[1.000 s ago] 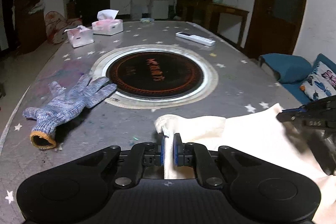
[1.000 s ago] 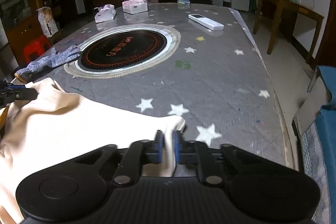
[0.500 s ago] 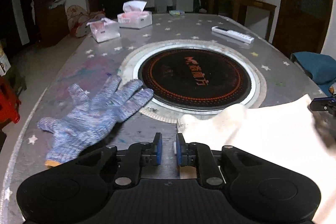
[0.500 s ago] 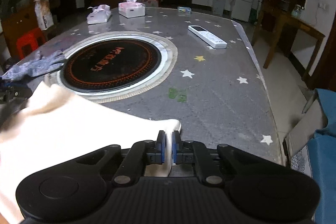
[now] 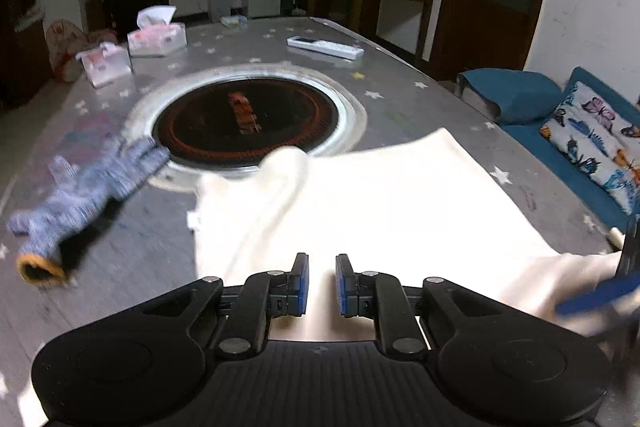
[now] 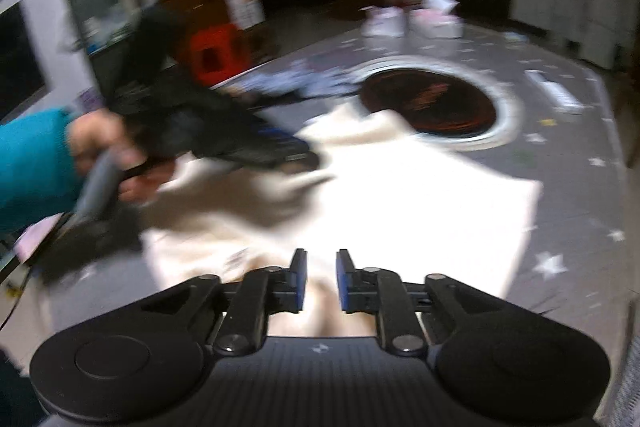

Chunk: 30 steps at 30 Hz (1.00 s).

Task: Fold clothes

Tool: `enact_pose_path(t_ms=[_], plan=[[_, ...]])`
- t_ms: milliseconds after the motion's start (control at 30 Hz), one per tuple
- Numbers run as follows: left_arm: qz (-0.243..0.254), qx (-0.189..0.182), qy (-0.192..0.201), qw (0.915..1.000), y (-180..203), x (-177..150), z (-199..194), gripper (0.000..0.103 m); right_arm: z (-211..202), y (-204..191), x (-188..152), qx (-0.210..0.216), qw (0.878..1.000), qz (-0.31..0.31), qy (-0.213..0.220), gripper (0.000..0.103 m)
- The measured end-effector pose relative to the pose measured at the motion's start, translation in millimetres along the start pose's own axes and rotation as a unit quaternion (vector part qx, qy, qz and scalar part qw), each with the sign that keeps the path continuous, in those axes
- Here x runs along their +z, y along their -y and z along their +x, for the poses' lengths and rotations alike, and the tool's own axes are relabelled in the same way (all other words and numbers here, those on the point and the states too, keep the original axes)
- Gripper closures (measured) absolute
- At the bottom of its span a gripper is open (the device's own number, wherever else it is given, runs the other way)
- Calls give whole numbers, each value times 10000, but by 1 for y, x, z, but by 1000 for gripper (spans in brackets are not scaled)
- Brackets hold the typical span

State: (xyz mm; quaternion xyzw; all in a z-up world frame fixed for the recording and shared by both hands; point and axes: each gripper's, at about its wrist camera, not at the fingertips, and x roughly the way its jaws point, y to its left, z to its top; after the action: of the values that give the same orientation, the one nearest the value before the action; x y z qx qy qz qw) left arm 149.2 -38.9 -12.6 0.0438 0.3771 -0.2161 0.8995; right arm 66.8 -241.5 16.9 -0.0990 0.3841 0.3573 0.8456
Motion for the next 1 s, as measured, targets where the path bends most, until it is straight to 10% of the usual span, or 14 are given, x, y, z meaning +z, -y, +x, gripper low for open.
enact_pose_path(t_ms=[367,1000], plan=[[127,-141,-131,9997,4,-18,1,81,38,-26,-16,-331,9979,-487,-261,100],[334,15,44,9994,14,-27,-15,63,-15,-92,-64,499,9893,-1264,-539,98]])
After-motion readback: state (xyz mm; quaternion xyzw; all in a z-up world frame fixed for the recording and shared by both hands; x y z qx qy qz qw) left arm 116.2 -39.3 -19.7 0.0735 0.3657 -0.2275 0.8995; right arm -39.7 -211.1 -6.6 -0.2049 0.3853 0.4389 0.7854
